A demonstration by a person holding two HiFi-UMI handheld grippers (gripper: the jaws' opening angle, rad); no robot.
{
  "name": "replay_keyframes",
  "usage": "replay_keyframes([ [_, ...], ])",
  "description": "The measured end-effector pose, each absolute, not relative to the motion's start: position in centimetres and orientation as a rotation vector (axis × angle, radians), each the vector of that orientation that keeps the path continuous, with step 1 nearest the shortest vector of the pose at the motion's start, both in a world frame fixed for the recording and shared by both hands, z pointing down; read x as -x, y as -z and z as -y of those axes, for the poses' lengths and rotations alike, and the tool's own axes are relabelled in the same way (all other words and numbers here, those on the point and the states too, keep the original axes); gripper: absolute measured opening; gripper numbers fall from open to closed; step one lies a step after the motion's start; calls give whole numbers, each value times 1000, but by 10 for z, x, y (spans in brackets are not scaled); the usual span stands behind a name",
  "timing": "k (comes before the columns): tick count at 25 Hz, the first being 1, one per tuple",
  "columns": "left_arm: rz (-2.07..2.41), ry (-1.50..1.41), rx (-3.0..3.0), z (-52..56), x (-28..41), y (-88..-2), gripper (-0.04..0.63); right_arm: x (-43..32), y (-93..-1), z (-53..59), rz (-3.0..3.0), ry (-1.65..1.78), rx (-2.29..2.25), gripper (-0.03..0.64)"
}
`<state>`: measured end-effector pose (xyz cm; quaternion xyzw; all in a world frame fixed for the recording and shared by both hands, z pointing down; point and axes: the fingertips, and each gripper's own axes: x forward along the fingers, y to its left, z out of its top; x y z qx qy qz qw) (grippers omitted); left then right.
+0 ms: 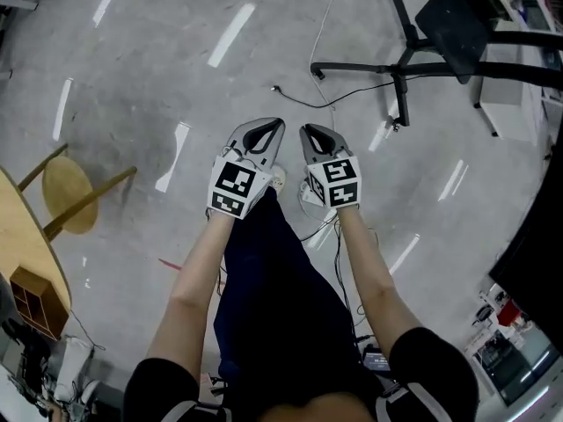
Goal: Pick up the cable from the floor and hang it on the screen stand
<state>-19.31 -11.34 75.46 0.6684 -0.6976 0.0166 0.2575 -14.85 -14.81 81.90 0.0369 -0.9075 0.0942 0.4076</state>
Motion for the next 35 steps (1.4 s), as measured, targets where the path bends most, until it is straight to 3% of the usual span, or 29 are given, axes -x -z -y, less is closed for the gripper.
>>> replay_keyframes([
  [8, 1834, -101, -1792, 104, 208, -898, 6, 172, -962, 165, 2234, -136, -69, 33],
  [15, 1827, -116, -1740, 98, 211, -1015, 7, 177, -1085, 174, 2176, -118, -12, 108],
  [24, 1804, -126, -1751, 124, 222, -1158, 8, 189, -1227, 194, 2135, -62, 21, 130],
  [35, 1750, -177, -1750, 140, 224, -1270, 8, 201, -1354, 219, 2038, 18, 72, 150],
])
